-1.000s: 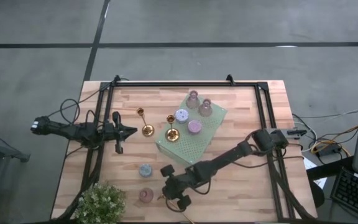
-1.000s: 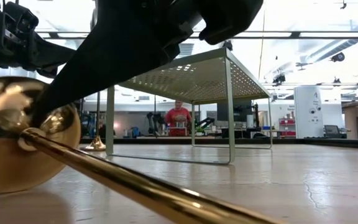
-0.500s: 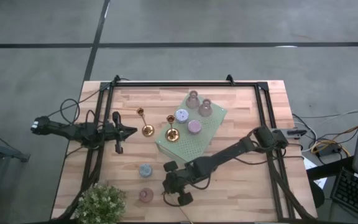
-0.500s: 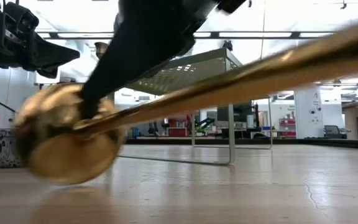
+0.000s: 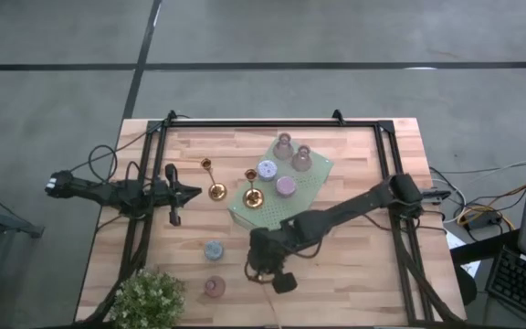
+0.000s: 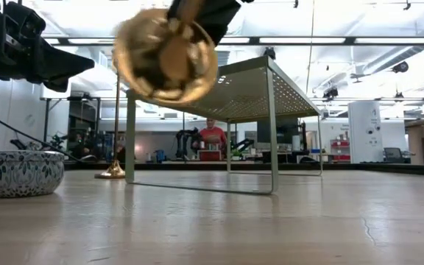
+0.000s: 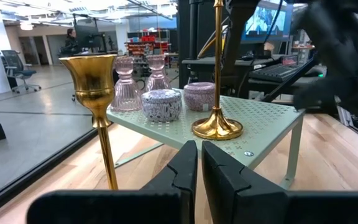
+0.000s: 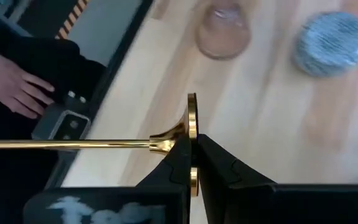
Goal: Pick & Place candle stick holders
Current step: Put the right gold candle holder aligned with the other gold candle holder on the shelf
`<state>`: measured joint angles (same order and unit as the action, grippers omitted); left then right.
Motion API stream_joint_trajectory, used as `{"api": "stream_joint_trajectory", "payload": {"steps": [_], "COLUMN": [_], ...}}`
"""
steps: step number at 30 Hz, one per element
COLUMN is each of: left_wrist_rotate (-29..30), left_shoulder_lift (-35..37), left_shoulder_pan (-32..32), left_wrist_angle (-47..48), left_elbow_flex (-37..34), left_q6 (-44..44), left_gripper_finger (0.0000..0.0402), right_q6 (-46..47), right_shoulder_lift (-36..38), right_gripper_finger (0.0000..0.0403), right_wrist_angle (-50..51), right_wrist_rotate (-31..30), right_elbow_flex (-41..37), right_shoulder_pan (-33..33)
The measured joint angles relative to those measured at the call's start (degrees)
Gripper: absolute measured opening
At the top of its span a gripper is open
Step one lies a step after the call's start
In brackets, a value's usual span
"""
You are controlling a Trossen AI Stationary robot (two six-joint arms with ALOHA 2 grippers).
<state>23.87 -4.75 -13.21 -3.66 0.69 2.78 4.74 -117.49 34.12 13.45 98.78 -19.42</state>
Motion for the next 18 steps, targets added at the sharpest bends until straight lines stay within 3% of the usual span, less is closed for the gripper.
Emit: {"api": "stream_joint_trajectory", "payload": {"steps": [5, 18], "left_wrist_rotate": [0.0, 0.0], "left_shoulder_lift": [0.0, 0.0], "left_shoulder_pan": [0.0, 0.0], "left_wrist_angle": [-0.1, -0.2], "left_elbow_flex": [0.0, 0.0], "left_q6": [0.0, 0.0], "left_gripper_finger": [0.0028, 0.0028], "right_q6": [0.4, 10.7], "right_shoulder_lift": [2.7, 12.2], "right_gripper_finger": [0.0007, 0.0008], "right_wrist_angle": [6.3, 10.9], "right_wrist_rotate": [2.2, 23.9], "right_elbow_flex": [-0.1, -4.7], "right_shoulder_pan": [1.4, 1.8]}}
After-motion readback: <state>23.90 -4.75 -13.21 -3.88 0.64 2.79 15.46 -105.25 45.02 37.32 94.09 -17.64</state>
